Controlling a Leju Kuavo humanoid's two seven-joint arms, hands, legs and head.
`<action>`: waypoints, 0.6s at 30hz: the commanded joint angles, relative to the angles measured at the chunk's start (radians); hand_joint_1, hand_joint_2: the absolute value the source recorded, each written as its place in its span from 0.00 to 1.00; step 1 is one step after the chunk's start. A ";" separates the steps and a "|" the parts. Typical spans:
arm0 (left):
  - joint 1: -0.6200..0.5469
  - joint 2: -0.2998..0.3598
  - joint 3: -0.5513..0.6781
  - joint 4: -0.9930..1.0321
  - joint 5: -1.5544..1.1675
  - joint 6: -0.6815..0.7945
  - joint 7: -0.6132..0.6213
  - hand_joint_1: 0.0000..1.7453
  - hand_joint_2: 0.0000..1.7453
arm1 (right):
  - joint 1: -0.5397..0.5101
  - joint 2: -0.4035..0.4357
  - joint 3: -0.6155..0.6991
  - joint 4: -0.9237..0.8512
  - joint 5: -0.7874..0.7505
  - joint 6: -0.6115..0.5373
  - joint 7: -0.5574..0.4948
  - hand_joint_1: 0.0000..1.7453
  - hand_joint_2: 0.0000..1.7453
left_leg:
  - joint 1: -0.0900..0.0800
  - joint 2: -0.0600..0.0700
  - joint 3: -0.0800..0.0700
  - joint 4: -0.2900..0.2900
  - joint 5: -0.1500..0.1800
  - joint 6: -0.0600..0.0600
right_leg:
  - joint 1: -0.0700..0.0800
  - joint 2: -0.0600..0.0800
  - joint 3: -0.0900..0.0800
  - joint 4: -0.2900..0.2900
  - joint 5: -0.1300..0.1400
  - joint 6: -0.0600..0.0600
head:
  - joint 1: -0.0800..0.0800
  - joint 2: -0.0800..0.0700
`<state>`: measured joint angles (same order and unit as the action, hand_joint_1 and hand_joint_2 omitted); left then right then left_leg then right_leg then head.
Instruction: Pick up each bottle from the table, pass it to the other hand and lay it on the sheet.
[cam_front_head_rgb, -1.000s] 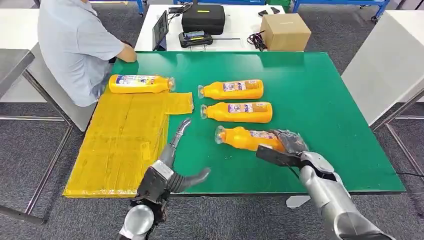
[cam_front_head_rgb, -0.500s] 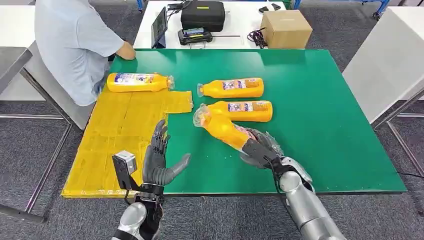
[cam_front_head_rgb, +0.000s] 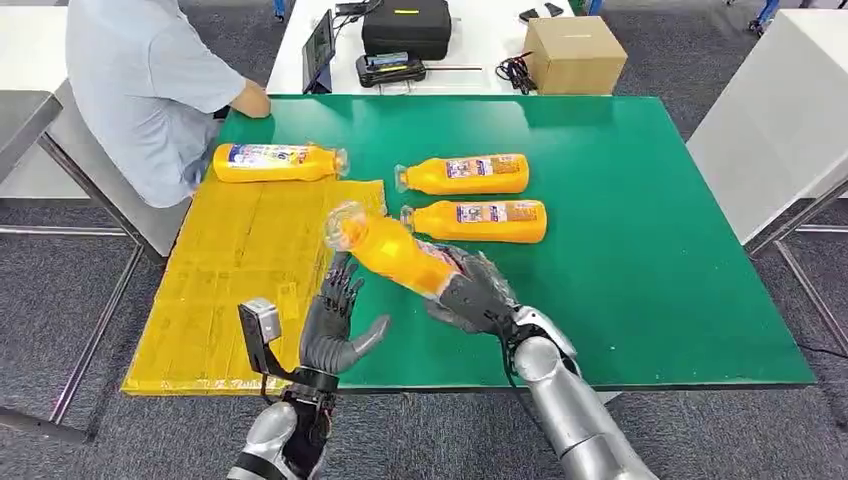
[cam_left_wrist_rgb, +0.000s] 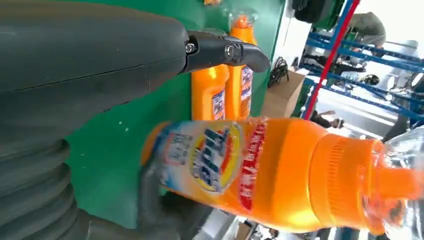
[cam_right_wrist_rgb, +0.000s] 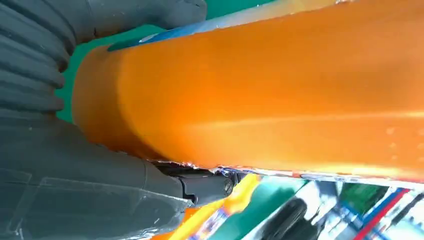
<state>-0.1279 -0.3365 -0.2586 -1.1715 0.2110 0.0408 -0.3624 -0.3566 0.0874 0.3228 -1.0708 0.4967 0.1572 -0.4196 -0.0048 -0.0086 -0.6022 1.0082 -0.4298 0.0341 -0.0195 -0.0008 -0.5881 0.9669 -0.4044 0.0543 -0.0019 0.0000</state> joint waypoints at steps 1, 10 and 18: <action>-0.060 -0.013 0.027 0.092 0.006 -0.003 -0.001 0.00 1.00 | -0.055 0.024 0.074 0.106 -0.003 0.003 -0.004 1.00 1.00 | 0.001 0.002 0.003 0.000 -0.001 -0.001 | 0.001 0.002 0.003 -0.001 -0.001 -0.002 | 0.000 0.000; -0.086 -0.013 0.021 0.110 0.024 -0.015 0.002 0.00 1.00 | -0.076 0.042 0.126 0.176 0.006 -0.006 -0.008 1.00 1.00 | 0.000 0.001 0.001 0.000 -0.001 -0.002 | 0.000 0.000 0.001 0.000 -0.001 -0.002 | 0.000 0.000; -0.108 -0.013 0.044 0.084 0.044 0.037 -0.044 0.00 1.00 | -0.093 0.077 0.203 0.281 0.047 -0.054 -0.018 1.00 1.00 | 0.001 0.001 0.002 0.000 -0.002 -0.002 | 0.001 0.001 0.002 0.000 -0.001 -0.002 | 0.000 0.000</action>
<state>-0.1680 -0.3388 -0.2472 -1.1307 0.2484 0.0438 -0.3894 -0.3877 0.1392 0.4341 -0.9557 0.5238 0.1297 -0.4295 -0.0052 -0.0083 -0.6038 1.0083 -0.4298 0.0341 -0.0199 -0.0006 -0.5897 0.9670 -0.4043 0.0543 -0.0019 0.0000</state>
